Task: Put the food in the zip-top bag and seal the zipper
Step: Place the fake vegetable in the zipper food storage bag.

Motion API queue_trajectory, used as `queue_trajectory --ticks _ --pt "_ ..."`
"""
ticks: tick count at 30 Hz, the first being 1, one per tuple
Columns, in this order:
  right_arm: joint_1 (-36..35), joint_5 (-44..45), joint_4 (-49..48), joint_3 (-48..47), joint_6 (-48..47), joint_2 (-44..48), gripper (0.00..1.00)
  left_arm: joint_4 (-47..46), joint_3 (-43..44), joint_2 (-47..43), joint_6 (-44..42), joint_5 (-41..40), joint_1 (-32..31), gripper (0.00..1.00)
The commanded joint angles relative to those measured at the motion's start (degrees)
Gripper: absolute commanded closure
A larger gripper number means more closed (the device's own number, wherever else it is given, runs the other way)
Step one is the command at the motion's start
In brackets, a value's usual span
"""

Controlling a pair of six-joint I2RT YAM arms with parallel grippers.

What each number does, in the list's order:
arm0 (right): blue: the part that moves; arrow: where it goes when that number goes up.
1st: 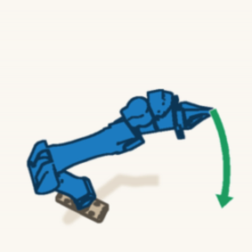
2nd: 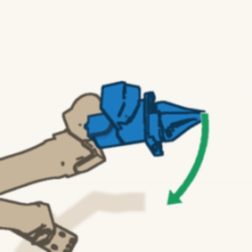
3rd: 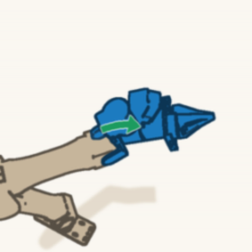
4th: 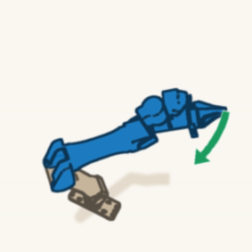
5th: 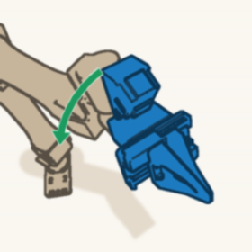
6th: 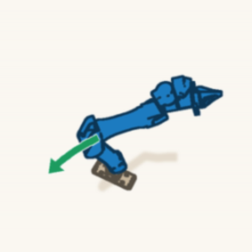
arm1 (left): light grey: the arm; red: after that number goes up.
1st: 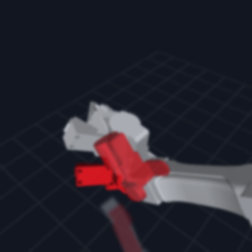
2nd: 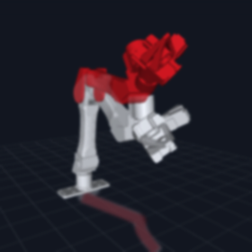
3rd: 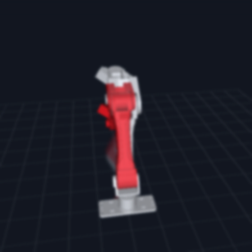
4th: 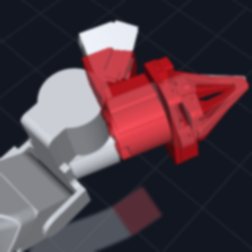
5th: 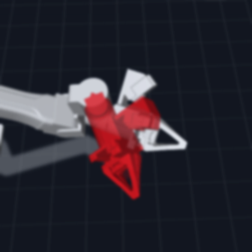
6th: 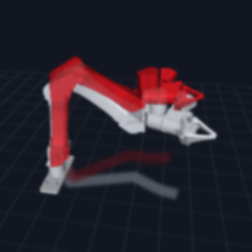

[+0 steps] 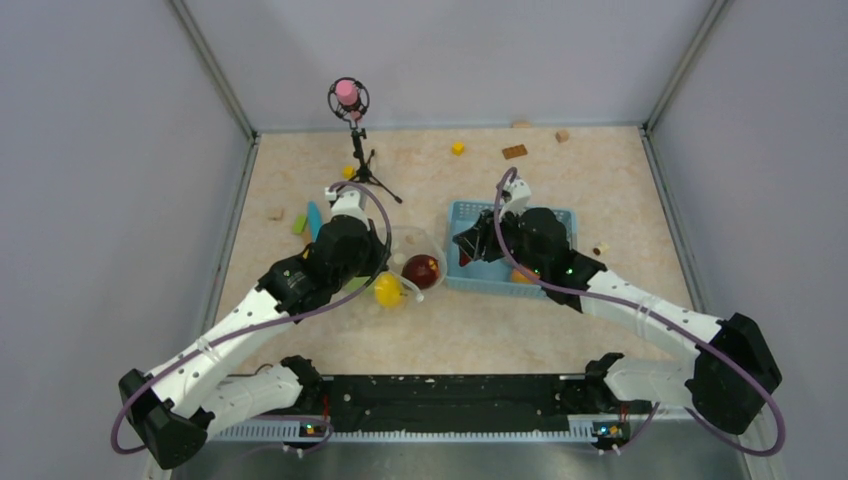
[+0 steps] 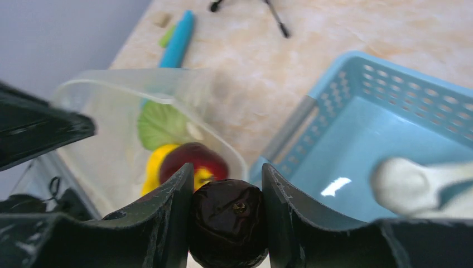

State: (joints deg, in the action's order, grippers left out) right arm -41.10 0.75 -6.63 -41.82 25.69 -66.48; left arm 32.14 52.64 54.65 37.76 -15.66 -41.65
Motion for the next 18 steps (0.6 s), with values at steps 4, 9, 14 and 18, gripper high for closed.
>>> queue_trajectory --ticks 4,9,14,18 --pt "-3.7 -13.6 -13.8 -3.5 -1.0 -4.5 0.81 -2.9 -0.5 0.2 -0.6 1.7 0.2 1.00" --pt "-10.7 -3.4 -14.0 -10.1 -0.8 -13.2 0.81 -3.3 -0.7 0.0 -0.8 2.6 0.2 1.00" --pt "-14.2 3.8 -17.5 -12.9 2.1 -19.4 0.79 -3.5 -0.8 -0.5 -0.8 3.2 0.2 1.00" --pt "-15.2 9.0 -16.3 -15.5 4.1 -23.1 0.70 -4.0 -1.2 -1.3 -0.8 4.1 0.1 1.00"
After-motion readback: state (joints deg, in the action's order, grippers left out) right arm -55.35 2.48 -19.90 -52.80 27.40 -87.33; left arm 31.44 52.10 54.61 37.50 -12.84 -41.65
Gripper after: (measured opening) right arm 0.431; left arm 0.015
